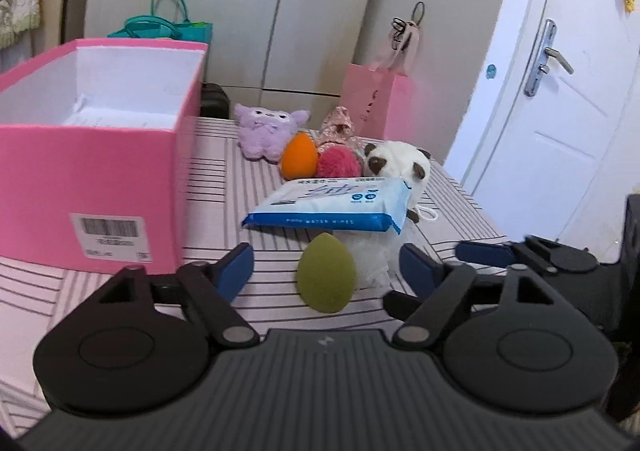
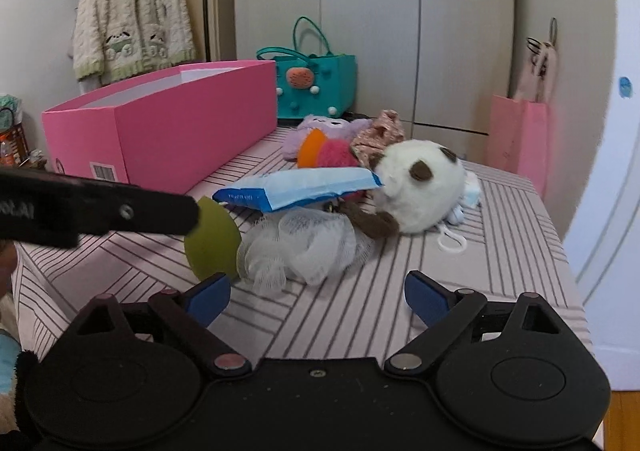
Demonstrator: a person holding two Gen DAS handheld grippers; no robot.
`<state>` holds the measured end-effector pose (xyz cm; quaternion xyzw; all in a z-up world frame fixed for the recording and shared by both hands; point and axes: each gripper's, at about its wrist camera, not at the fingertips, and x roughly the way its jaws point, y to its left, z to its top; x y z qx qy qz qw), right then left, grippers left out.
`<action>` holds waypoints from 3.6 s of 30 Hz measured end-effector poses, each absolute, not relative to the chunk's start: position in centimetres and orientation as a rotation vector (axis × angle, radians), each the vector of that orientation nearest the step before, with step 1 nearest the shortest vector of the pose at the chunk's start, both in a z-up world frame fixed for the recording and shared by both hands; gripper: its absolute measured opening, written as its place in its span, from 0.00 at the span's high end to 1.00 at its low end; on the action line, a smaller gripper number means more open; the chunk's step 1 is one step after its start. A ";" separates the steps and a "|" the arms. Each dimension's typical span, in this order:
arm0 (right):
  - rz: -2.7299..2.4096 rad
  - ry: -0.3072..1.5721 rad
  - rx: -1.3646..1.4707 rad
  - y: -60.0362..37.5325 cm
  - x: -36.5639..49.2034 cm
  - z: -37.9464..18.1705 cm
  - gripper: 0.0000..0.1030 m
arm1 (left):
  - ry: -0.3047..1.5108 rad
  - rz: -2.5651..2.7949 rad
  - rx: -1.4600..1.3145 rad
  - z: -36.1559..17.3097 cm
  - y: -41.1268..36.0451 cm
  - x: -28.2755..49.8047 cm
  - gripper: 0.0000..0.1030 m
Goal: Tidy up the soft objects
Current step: 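Grasp the green egg sponge with the left tool while the right tool grasps the white mesh puff, then lift the green sponge with the left tool while the right tool lifts the mesh puff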
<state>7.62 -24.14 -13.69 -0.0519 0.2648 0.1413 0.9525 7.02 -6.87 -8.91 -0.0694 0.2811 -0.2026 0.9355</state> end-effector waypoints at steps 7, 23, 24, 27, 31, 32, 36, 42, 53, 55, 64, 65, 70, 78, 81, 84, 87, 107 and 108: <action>0.337 0.611 -0.071 -25.0 10.0 -14.1 0.18 | 0.637 -0.449 -0.178 -10.0 -7.0 9.5 0.40; 0.386 0.614 -0.131 -23.6 12.8 -13.9 0.30 | 0.696 -0.523 -0.331 -12.3 -5.6 11.7 0.64; 0.383 0.609 -0.140 -23.5 12.8 -13.8 0.28 | 0.702 -0.527 -0.347 -12.4 -5.4 11.9 0.64; 0.393 0.600 -0.196 -23.1 12.8 -13.8 0.25 | 0.713 -0.541 -0.363 -12.6 -5.2 12.2 0.64; 0.399 0.590 -0.275 -22.3 13.4 -13.6 0.25 | 0.722 -0.542 -0.381 -12.7 -5.3 12.4 0.66; 0.397 0.592 -0.270 -22.2 13.7 -13.7 0.27 | 0.719 -0.539 -0.378 -12.7 -5.4 12.3 0.66; 0.432 0.571 -0.238 -22.0 13.2 -13.8 0.68 | 0.736 -0.550 -0.406 -12.9 -5.3 12.5 0.66; 0.378 0.525 -0.224 -22.1 12.4 -13.9 0.86 | 0.732 -0.536 -0.370 -12.6 -5.9 12.3 0.66; 0.387 0.532 -0.158 -23.1 10.2 -13.2 0.87 | 0.671 -0.525 -0.354 -10.8 -5.3 11.2 0.66; 0.393 0.541 -0.152 -23.3 9.8 -13.0 0.87 | 0.672 -0.529 -0.355 -10.6 -5.3 11.1 0.66; 0.395 0.587 -0.109 -24.1 8.2 -12.4 0.88 | 0.723 -0.541 -0.349 -10.9 -4.8 10.7 0.66; 0.400 0.590 -0.103 -24.1 7.9 -12.3 0.88 | 0.729 -0.541 -0.348 -10.9 -4.7 10.7 0.66; 0.418 0.586 -0.081 -24.3 6.7 -11.8 0.90 | 0.727 -0.530 -0.323 -10.8 -4.7 10.4 0.66; 0.423 0.622 -0.108 -23.8 6.2 -11.9 0.86 | 0.724 -0.530 -0.306 -10.4 -5.0 10.2 0.66; 0.405 0.654 -0.154 -23.5 6.1 -12.5 0.64 | 0.748 -0.530 -0.314 -10.8 -5.0 10.5 0.66; 0.387 0.621 -0.158 -23.5 5.6 -12.5 0.26 | 0.765 -0.525 -0.321 -11.3 -4.9 10.6 0.66; 0.398 0.613 -0.112 -23.7 5.9 -12.4 0.13 | 0.773 -0.526 -0.325 -11.5 -4.9 10.8 0.66; 0.364 0.616 0.002 -24.6 8.3 -10.7 0.68 | 0.782 -0.597 -0.188 -8.5 -4.6 10.8 0.66; 0.375 0.608 -0.003 -24.6 8.3 -10.1 0.69 | 0.788 -0.605 -0.187 -8.3 -4.5 10.9 0.66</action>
